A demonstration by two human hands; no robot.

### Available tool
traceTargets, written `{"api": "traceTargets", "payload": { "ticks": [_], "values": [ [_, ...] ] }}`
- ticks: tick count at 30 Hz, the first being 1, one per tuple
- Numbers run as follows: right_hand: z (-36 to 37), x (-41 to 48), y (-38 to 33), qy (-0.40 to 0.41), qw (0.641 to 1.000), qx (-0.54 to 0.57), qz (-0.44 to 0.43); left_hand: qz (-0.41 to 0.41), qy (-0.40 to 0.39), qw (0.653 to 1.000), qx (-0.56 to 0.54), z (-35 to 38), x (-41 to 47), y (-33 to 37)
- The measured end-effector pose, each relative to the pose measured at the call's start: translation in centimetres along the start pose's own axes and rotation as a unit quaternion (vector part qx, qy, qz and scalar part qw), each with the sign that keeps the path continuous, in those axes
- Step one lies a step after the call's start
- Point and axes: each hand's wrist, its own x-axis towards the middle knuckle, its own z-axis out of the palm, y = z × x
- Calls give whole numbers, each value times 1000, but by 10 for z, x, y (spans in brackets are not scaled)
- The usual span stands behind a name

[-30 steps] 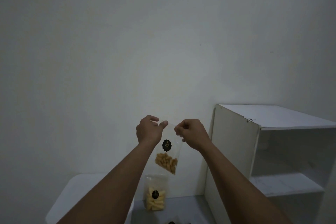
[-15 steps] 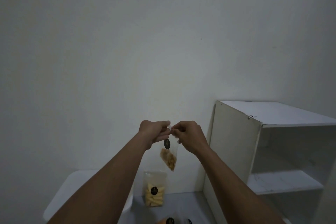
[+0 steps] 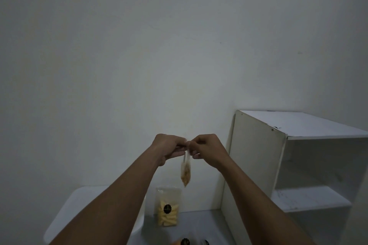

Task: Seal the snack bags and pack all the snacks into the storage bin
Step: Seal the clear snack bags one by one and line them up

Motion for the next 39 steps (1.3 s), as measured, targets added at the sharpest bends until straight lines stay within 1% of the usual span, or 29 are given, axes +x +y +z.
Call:
{"api": "traceTargets", "payload": {
  "ticks": [4,8,11,14,20,25,29,33,36,39],
  "values": [
    [-3,-3,-4,-46,997,38,49,2,-8,1000,5,-7,1,-5],
    [1,-5,-3,-60,994,72,64,-3,-13,1000,-19,-11,0,-8],
    [6,-5,-2,-55,996,42,48,-12,-21,999,-25,-15,-1,-12],
    [12,-7,-2,-56,998,17,36,-8,-18,1000,7,-19,-1,-16],
    [16,-12,15,-54,997,21,55,-1,-3,998,64,-22,4,-28],
    [16,-7,34,-66,996,20,52,1,-38,996,86,-20,10,-40],
    [14,4,49,-76,995,17,61,-12,-30,995,90,-14,23,-45],
    [11,16,57,-74,995,25,69,-31,-1,997,64,-7,37,-46],
    [6,28,61,-58,992,70,83,-40,-2,999,10,-1,50,-44],
    [-3,39,65,-46,988,109,102,-69,2,997,-29,0,59,-42]
  ]
}}
